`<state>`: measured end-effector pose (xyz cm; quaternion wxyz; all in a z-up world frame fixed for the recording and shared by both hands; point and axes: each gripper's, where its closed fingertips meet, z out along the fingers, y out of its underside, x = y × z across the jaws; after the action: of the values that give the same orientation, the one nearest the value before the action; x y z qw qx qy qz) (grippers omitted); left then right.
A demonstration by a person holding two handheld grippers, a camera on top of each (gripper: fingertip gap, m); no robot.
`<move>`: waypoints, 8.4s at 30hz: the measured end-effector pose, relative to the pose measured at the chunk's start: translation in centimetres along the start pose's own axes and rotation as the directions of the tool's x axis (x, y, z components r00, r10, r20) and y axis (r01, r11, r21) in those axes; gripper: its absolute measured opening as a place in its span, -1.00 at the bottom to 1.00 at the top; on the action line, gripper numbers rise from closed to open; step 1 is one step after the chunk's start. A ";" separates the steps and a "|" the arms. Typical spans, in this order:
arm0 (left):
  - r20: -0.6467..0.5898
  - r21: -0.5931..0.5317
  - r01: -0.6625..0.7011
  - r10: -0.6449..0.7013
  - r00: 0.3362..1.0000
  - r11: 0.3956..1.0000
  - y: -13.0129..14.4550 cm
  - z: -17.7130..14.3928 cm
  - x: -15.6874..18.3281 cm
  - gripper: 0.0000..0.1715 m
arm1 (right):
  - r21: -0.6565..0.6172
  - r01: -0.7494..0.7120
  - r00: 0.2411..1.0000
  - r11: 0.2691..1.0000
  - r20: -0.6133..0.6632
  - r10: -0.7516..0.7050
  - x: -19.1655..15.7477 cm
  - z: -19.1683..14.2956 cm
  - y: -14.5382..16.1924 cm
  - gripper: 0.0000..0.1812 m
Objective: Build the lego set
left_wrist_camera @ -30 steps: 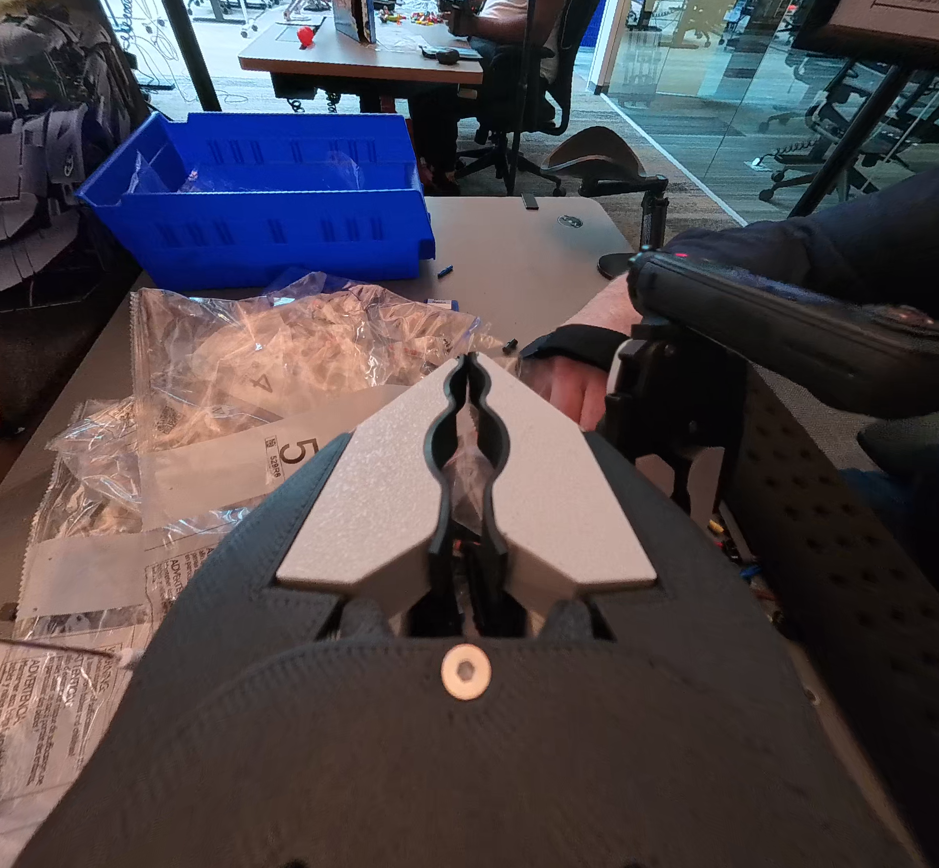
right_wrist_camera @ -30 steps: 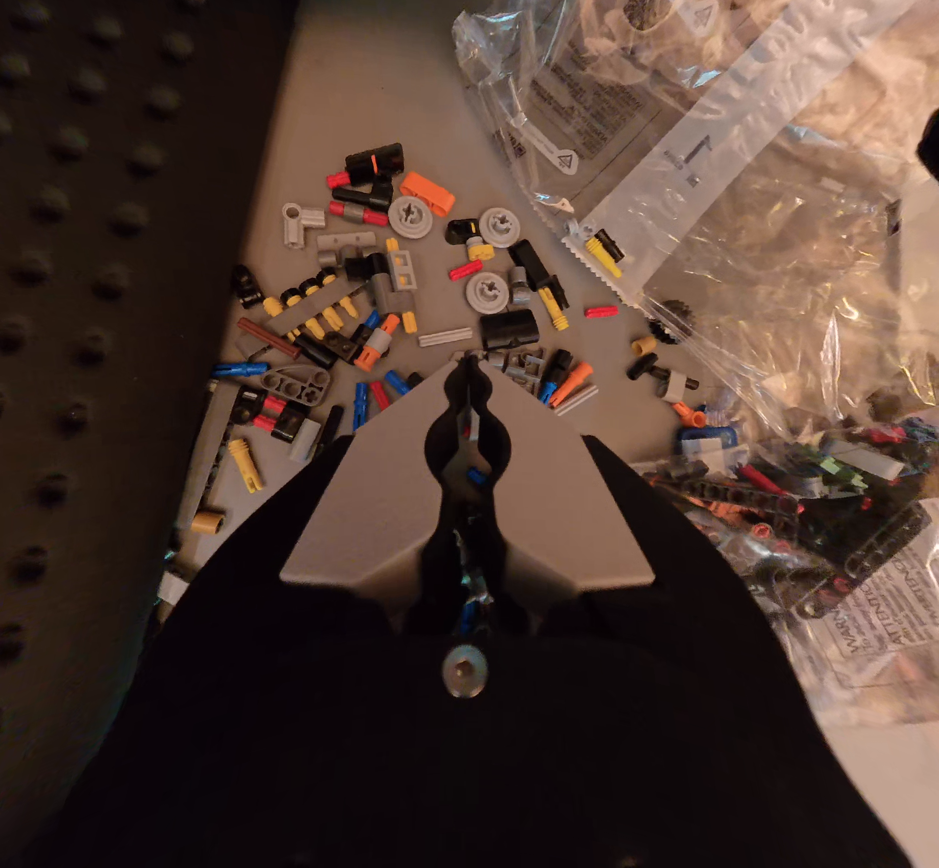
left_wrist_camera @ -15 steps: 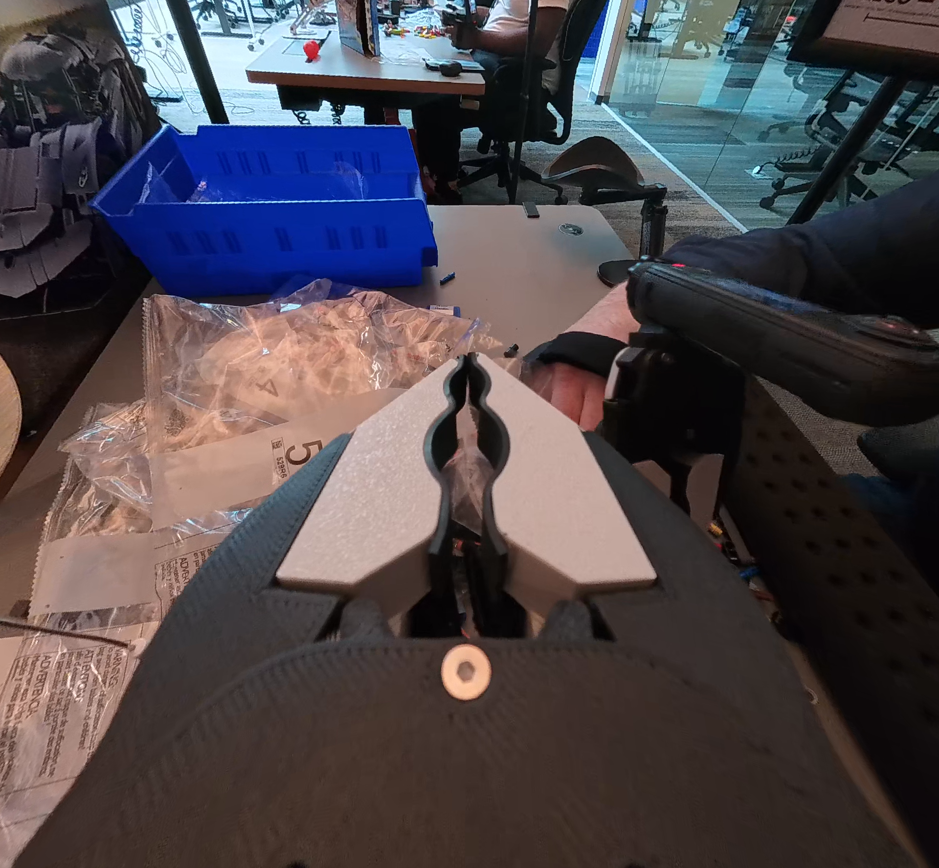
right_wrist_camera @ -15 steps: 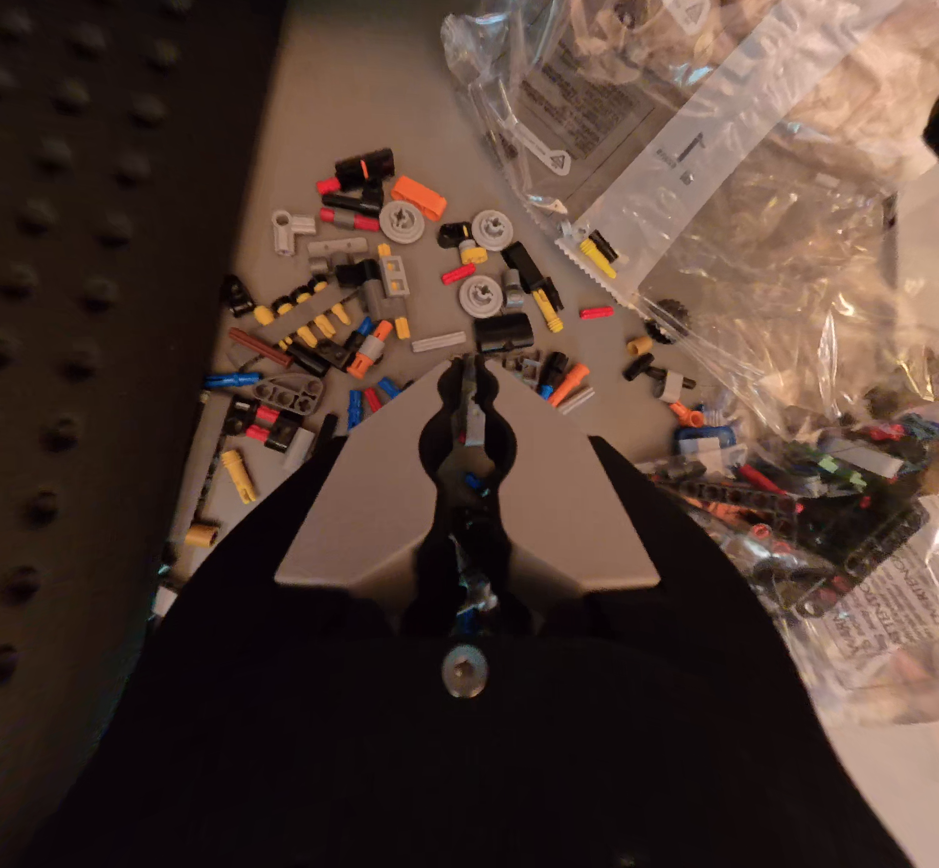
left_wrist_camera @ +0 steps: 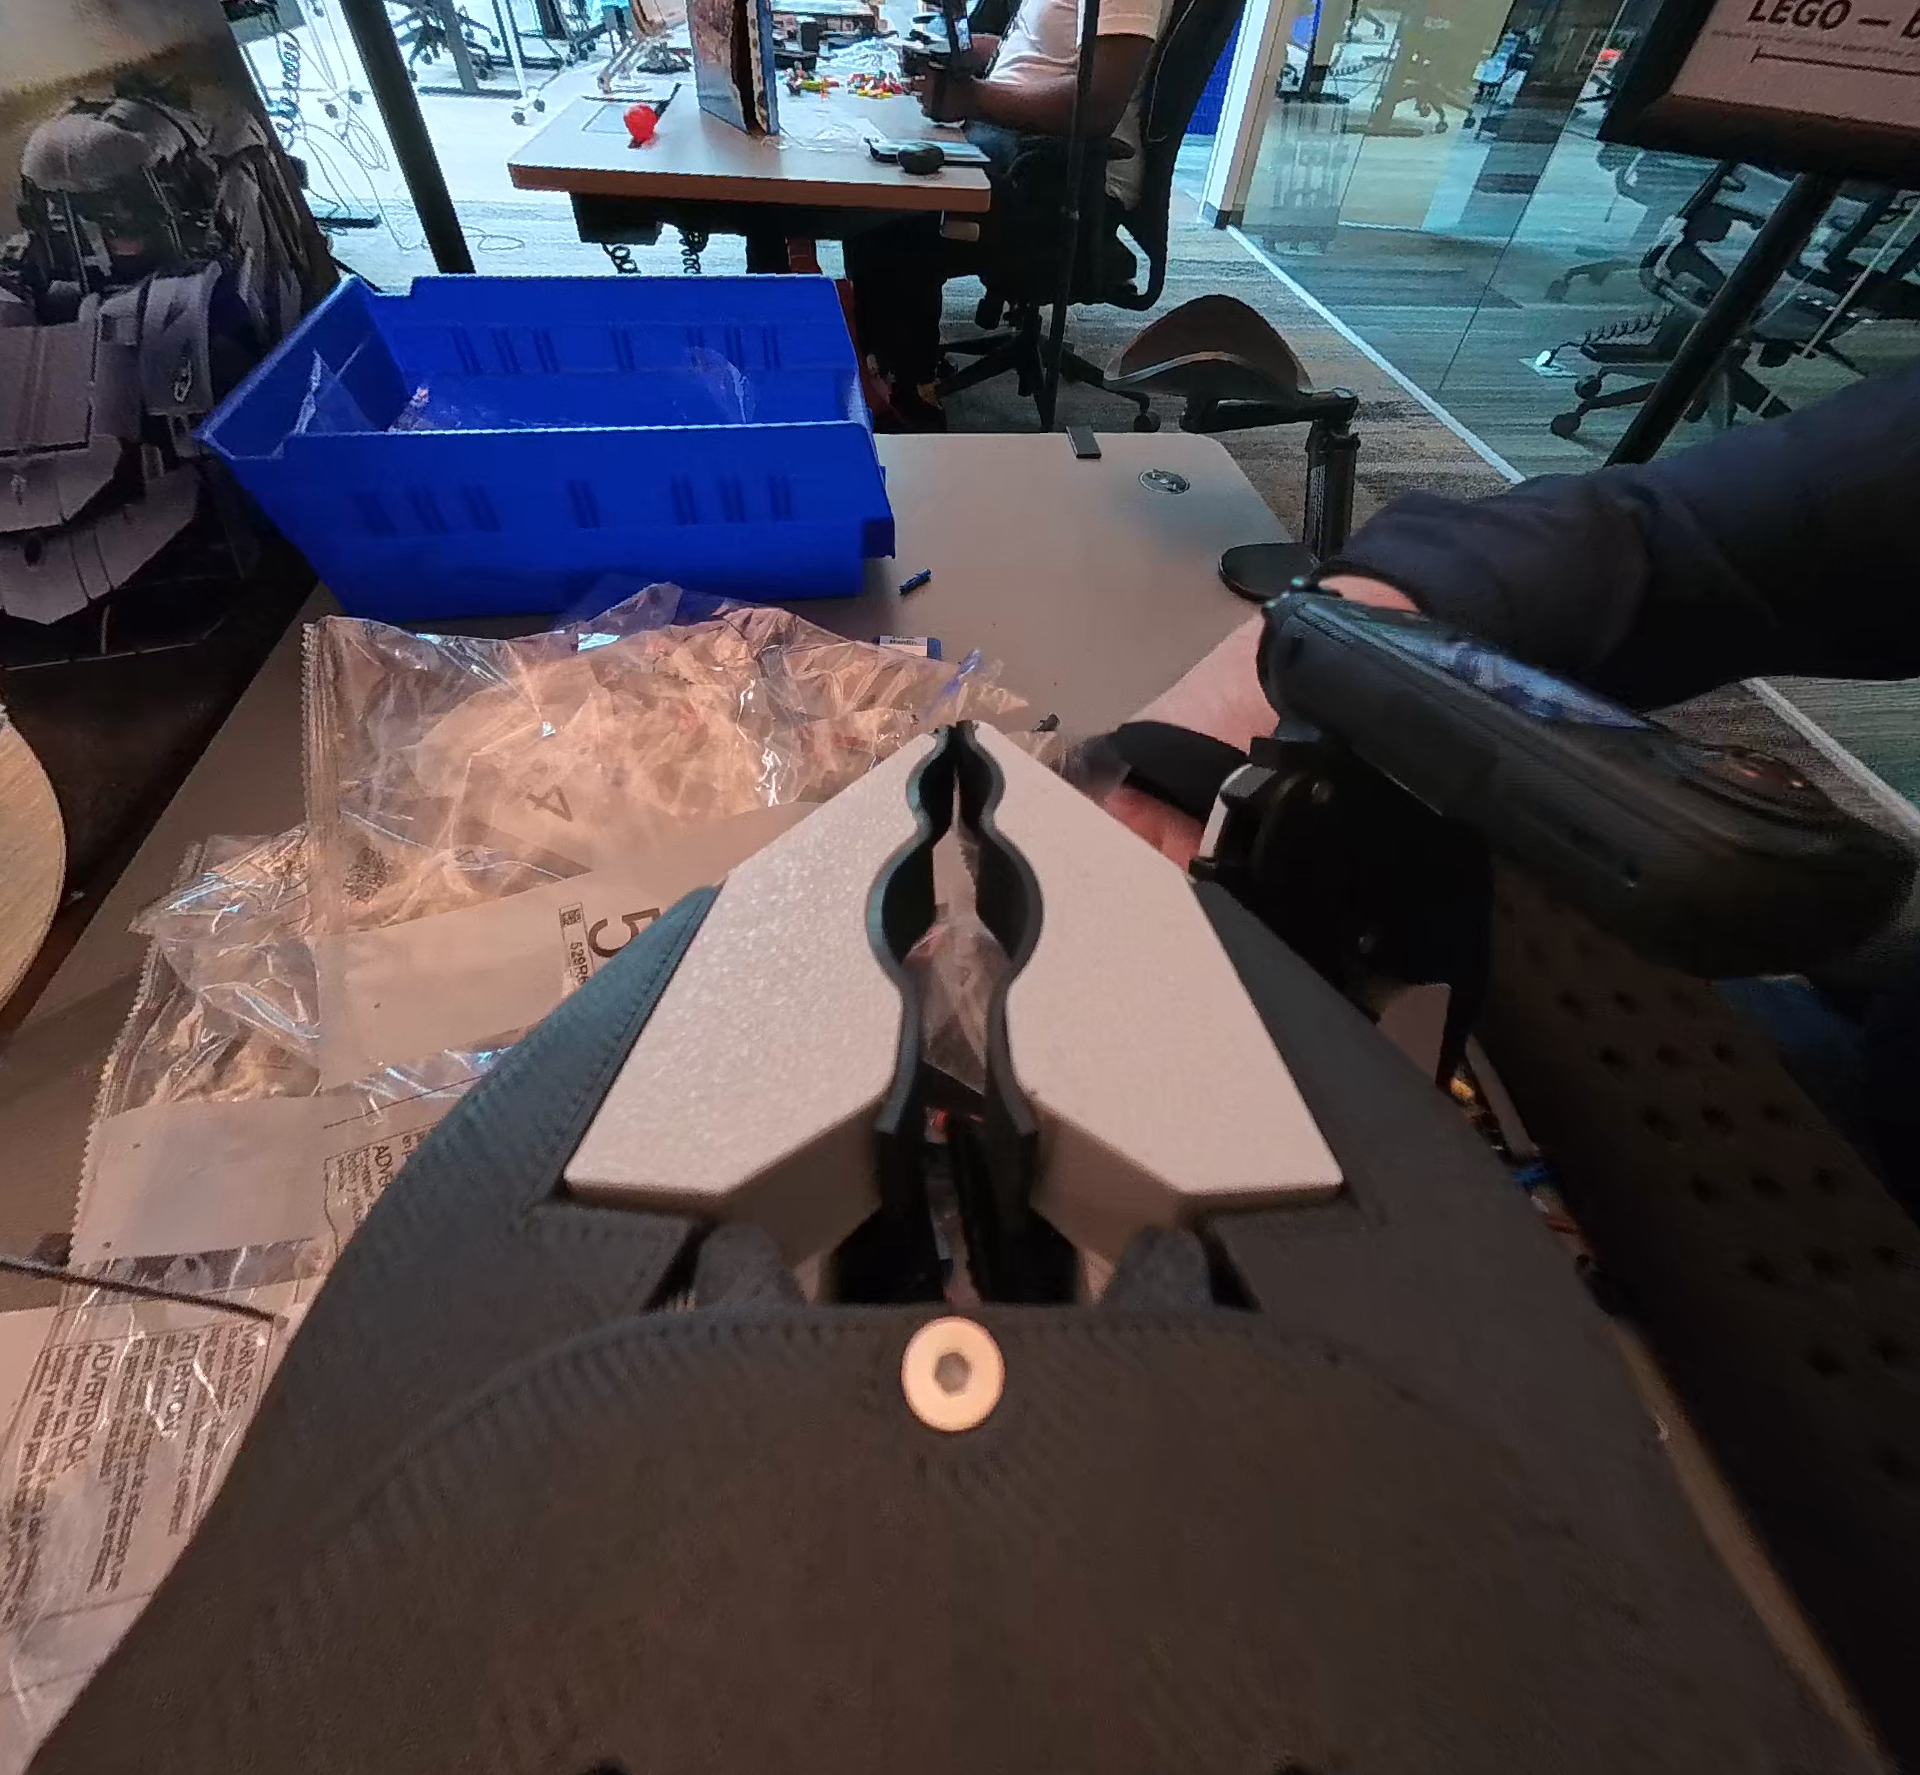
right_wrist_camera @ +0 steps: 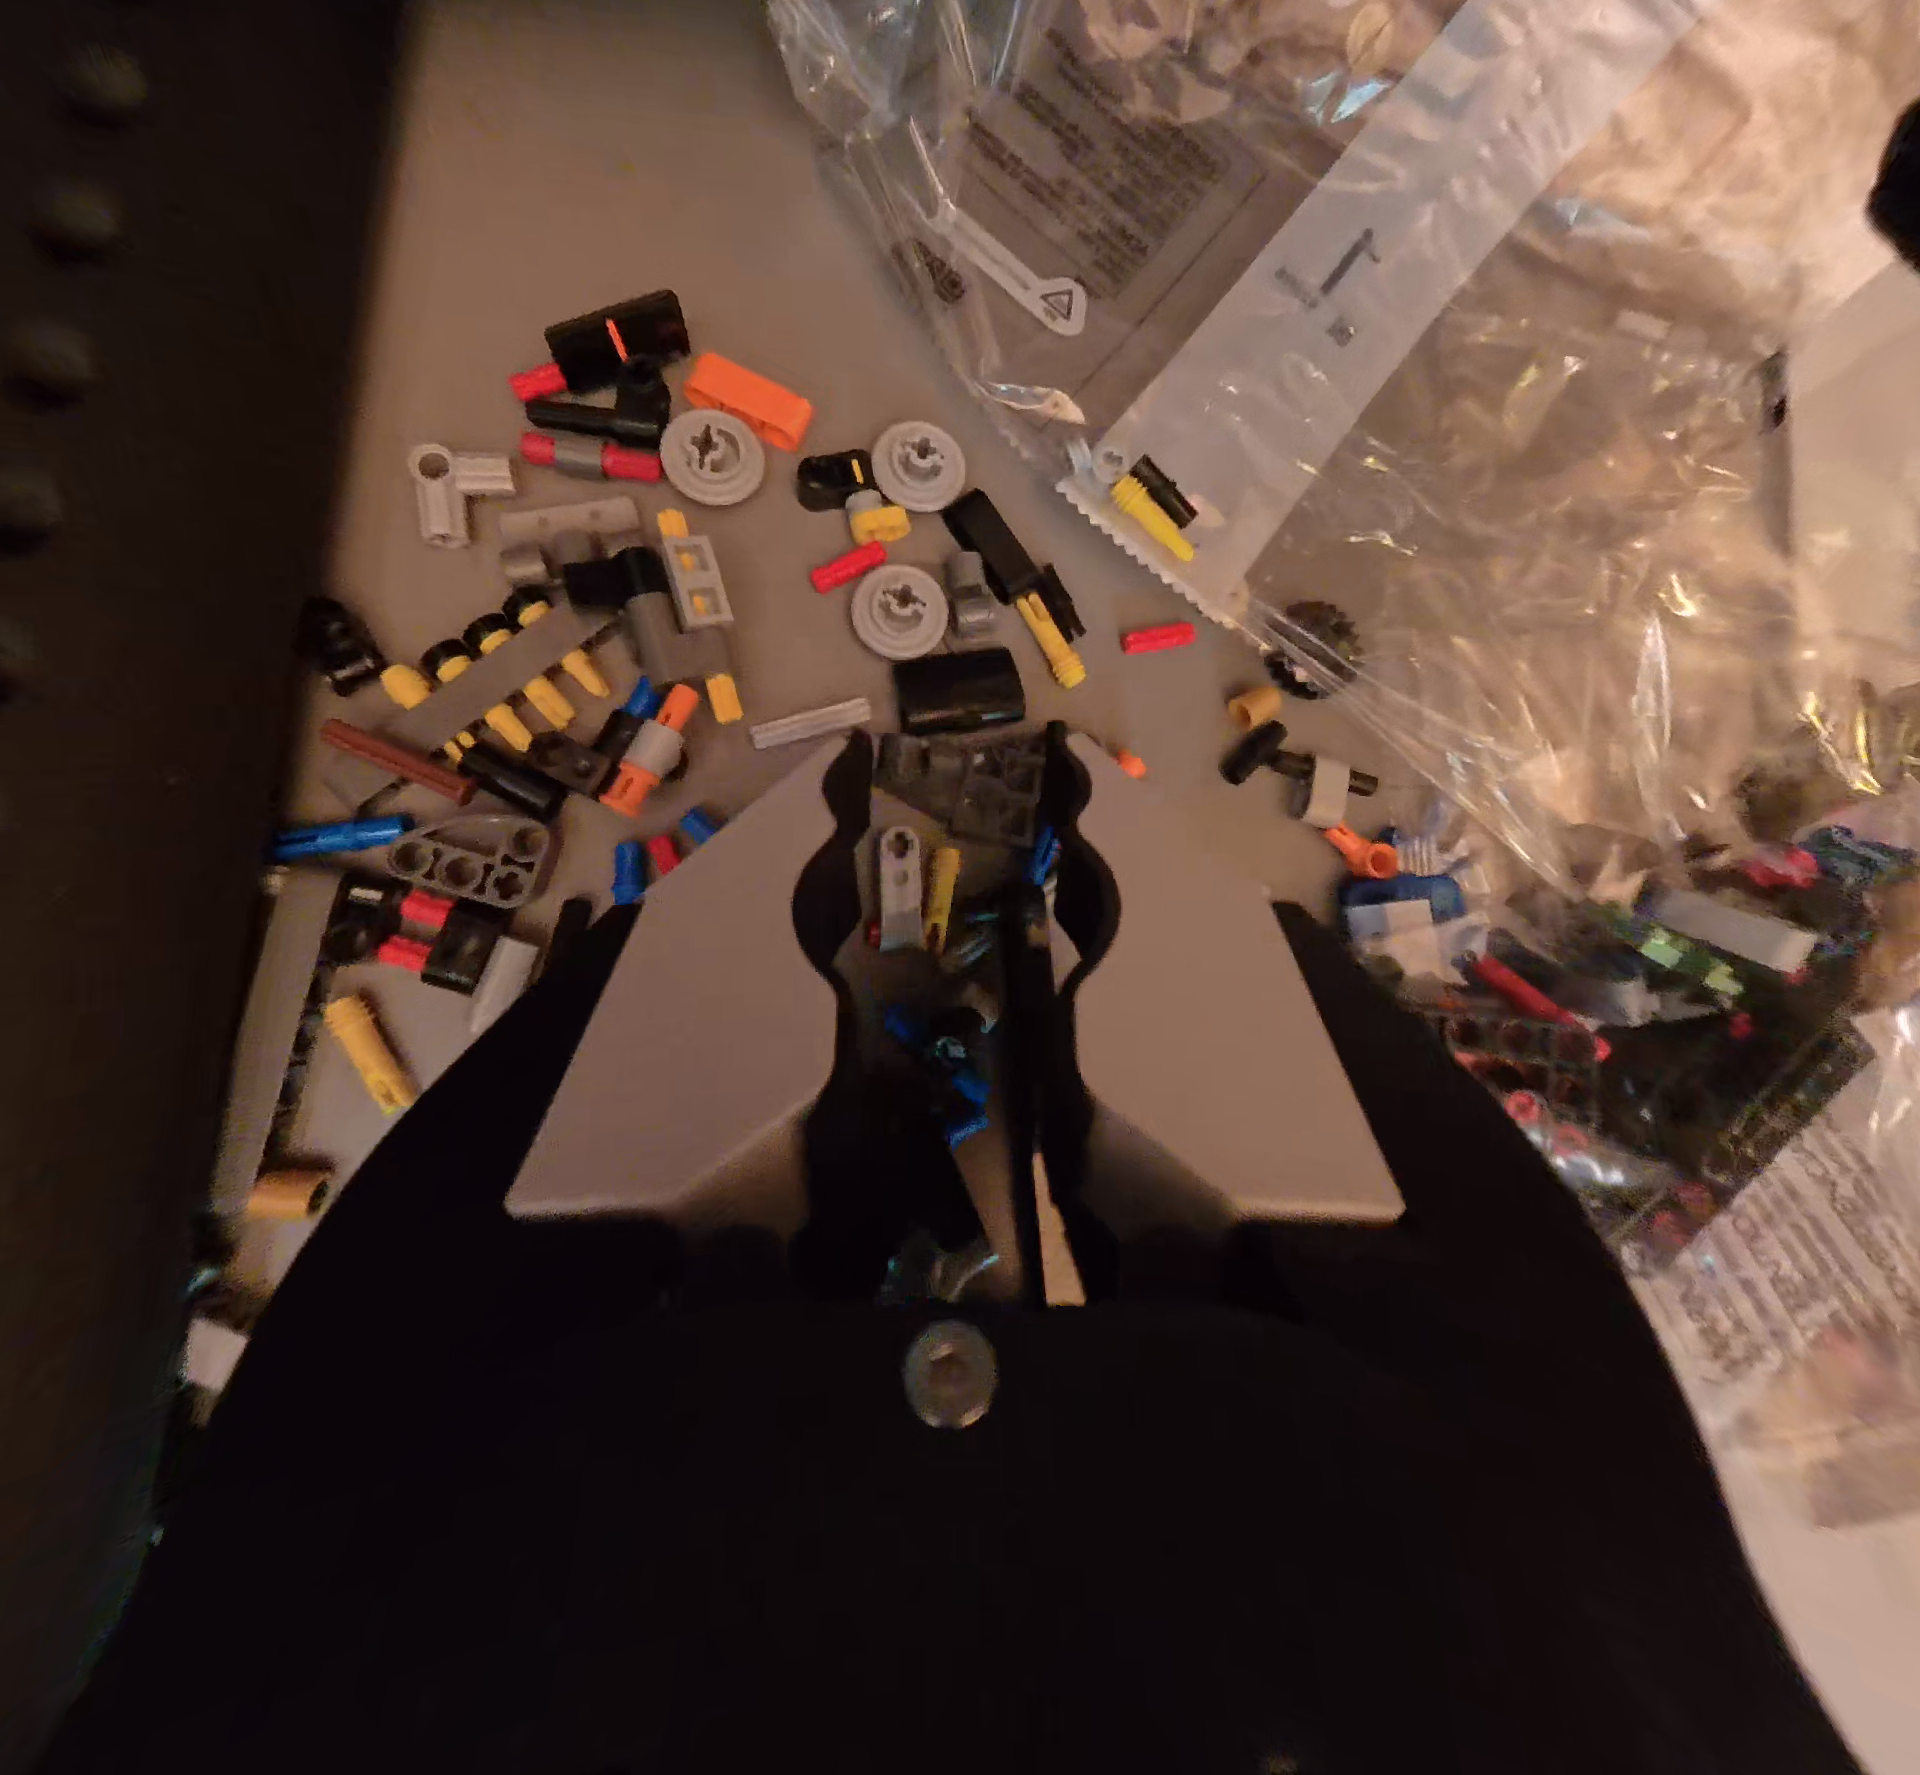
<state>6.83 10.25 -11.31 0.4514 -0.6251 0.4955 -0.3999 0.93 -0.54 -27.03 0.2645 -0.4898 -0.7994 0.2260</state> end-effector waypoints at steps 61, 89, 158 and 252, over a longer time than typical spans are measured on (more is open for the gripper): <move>0.083 0.071 0.004 -0.010 0.996 0.997 -0.6 -3.8 -1.5 -1.00 | 0.304 -0.162 0.916 0.939 -0.306 0.258 8.5 -12.1 2.3 -1.00; 0.105 0.117 0.004 -0.016 0.994 0.993 -1.2 -4.7 -1.9 -1.00 | 0.004 -0.046 0.994 0.999 -0.102 0.046 3.6 -3.8 1.2 -0.83; 0.048 0.075 0.013 -0.017 0.999 0.997 -0.4 -3.3 -1.1 -1.00 | 0.589 -0.026 0.802 0.808 -0.470 0.369 12.2 -17.7 -4.6 -0.96; -0.004 0.006 0.079 -0.079 0.997 0.997 1.2 -0.6 -1.0 -1.00 | -0.249 0.266 0.625 0.931 -0.691 -0.364 11.1 -13.6 -0.7 -0.98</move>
<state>5.74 10.98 -12.31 0.4363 -0.6421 0.4700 -0.4201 5.03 10.56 -14.04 0.5641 -0.4061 -0.7137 -0.0862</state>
